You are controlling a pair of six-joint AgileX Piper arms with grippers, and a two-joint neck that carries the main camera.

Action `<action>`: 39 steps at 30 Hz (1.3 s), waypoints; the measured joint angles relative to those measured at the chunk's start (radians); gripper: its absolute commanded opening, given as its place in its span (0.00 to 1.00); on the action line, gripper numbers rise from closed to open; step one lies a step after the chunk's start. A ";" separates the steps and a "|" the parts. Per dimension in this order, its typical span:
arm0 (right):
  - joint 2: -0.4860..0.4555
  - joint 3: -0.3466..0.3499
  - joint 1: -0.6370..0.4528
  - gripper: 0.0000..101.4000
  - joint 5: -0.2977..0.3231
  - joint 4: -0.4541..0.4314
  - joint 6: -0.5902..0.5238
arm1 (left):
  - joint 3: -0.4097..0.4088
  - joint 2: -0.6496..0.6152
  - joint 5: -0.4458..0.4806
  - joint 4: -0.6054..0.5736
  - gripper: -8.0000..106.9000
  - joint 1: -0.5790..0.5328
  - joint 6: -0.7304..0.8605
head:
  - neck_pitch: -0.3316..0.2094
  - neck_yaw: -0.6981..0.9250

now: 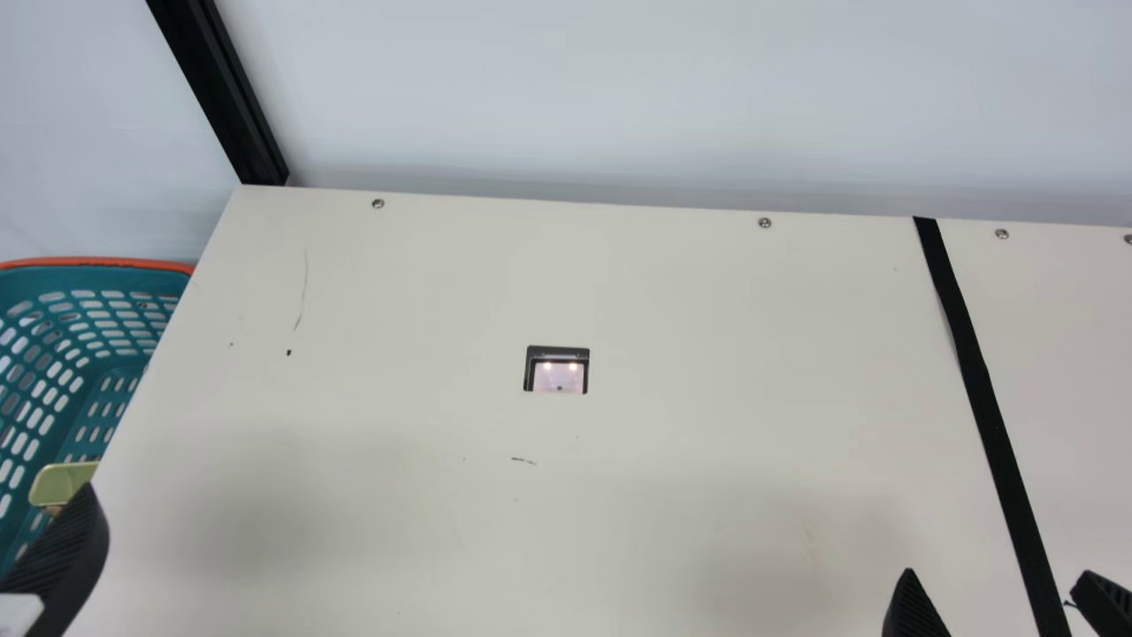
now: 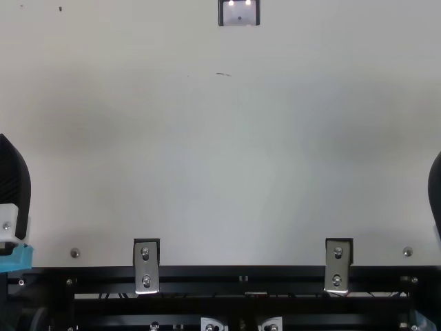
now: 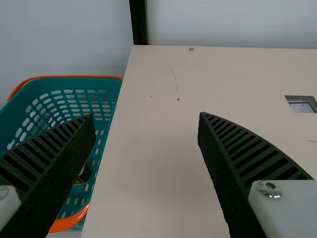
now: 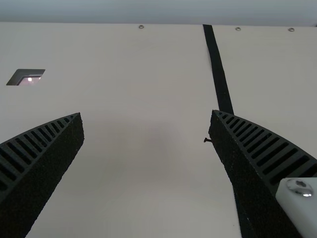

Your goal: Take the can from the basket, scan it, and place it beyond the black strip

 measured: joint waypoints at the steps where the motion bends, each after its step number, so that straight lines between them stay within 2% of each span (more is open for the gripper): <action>1: 0.000 0.000 0.000 1.00 0.000 0.000 0.000 | 0.000 0.000 0.000 0.000 0.85 0.000 0.000 | 0.000 0.000; 39: 0.000 0.000 0.000 1.00 0.000 0.001 0.000 | 0.000 0.000 0.000 0.000 0.85 0.000 0.000 | 0.000 0.000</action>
